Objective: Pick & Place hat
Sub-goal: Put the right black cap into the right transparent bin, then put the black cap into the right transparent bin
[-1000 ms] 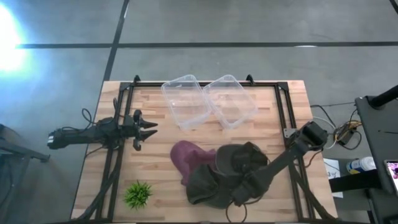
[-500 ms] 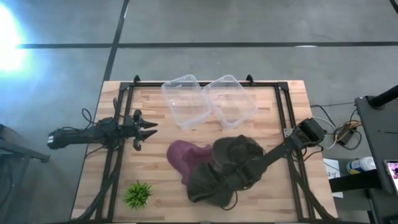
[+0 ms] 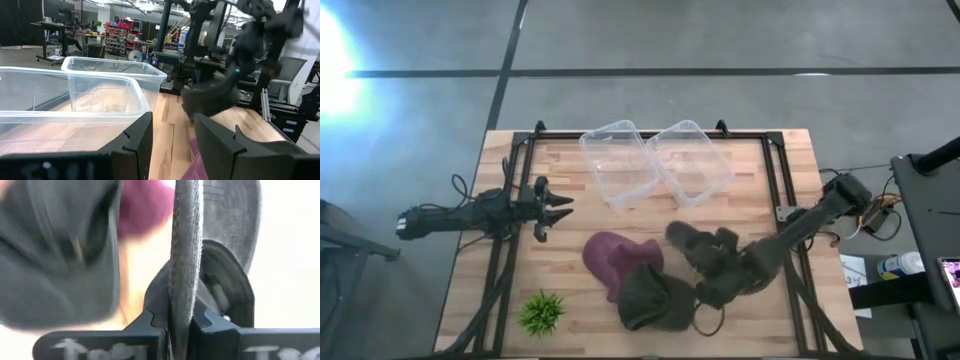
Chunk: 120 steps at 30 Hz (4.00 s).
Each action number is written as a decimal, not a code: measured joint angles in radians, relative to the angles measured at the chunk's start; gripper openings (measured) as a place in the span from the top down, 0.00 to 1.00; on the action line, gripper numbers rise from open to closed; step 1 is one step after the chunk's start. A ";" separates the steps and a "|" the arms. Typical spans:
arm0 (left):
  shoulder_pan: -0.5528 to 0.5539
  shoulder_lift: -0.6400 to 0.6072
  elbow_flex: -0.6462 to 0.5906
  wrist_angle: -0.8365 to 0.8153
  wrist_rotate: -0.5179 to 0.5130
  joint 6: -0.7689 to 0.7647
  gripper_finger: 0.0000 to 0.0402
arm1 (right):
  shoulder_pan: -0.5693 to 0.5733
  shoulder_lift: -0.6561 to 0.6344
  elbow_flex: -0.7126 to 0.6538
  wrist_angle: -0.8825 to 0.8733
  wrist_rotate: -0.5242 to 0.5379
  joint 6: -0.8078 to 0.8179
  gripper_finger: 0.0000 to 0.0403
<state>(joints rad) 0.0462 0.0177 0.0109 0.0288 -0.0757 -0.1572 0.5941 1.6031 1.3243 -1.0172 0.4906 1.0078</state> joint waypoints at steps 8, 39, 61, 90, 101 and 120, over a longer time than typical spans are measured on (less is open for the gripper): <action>0.000 0.000 0.000 0.000 0.000 0.000 0.65 | -0.076 -0.258 0.090 0.008 0.427 -0.024 0.97; 0.000 0.000 0.000 0.004 0.000 0.014 0.65 | -1.072 -0.206 -0.175 0.443 -0.518 -0.669 0.75; 0.000 0.000 0.000 0.170 -0.003 -0.971 0.65 | -0.424 -0.212 -0.181 0.201 -0.593 -0.414 0.48; 0.000 0.012 0.000 -0.003 0.136 -1.075 0.65 | -0.283 0.332 -0.062 0.517 -0.759 -0.480 0.61; 0.000 0.013 0.000 -0.002 0.136 -1.074 0.65 | -0.282 0.111 -0.057 0.202 -0.642 -0.429 0.96; 0.000 0.014 0.000 0.003 0.015 -1.072 0.65 | -0.566 -0.394 -0.083 0.005 0.512 -0.189 0.97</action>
<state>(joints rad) 0.0460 0.0322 0.0105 0.0313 -0.0607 -1.2288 0.0281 1.2091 1.2409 -1.0124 1.0024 0.8185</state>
